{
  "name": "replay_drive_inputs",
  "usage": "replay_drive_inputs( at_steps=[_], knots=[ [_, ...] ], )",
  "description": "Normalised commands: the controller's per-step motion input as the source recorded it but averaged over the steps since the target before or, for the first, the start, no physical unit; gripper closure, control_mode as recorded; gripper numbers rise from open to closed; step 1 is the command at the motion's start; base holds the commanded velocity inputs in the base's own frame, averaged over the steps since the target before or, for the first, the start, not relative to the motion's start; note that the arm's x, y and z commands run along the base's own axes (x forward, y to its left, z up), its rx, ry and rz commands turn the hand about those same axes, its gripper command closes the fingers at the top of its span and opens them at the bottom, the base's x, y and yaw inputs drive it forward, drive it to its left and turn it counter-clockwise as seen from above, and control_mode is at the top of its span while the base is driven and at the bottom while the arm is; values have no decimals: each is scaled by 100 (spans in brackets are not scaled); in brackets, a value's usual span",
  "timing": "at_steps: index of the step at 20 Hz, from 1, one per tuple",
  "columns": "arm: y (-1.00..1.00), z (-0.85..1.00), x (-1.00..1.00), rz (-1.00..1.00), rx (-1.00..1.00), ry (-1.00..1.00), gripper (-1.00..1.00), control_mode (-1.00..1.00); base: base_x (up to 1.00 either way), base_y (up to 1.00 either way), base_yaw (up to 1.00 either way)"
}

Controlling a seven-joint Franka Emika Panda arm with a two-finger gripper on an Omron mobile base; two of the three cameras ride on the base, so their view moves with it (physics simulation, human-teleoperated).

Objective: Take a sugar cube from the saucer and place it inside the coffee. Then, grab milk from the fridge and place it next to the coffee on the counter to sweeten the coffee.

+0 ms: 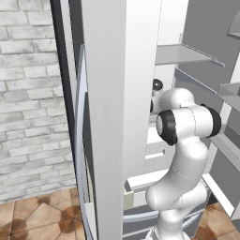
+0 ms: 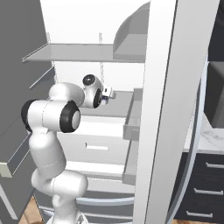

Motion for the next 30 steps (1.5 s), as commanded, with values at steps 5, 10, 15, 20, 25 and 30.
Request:
replay_drive_inputs(
  at_steps=[5, 10, 15, 20, 25, 30],
  knots=[
    [0, 2, -30, 0, 0, -4, 100, -100, 0, 0, 0],
    [2, 38, -98, 0, 0, -14, 100, -100, 0, 0, 0],
    [10, 63, -100, 0, 0, -8, 100, -100, 0, 0, 0],
    [13, 79, -100, 0, 1, 0, 100, -100, 0, 0, 0],
    [13, 86, -100, 0, 2, 4, 100, -100, 0, 0, 0],
    [11, 71, -100, 0, 0, 8, 100, -100, 0, 0, 0]
  ],
)
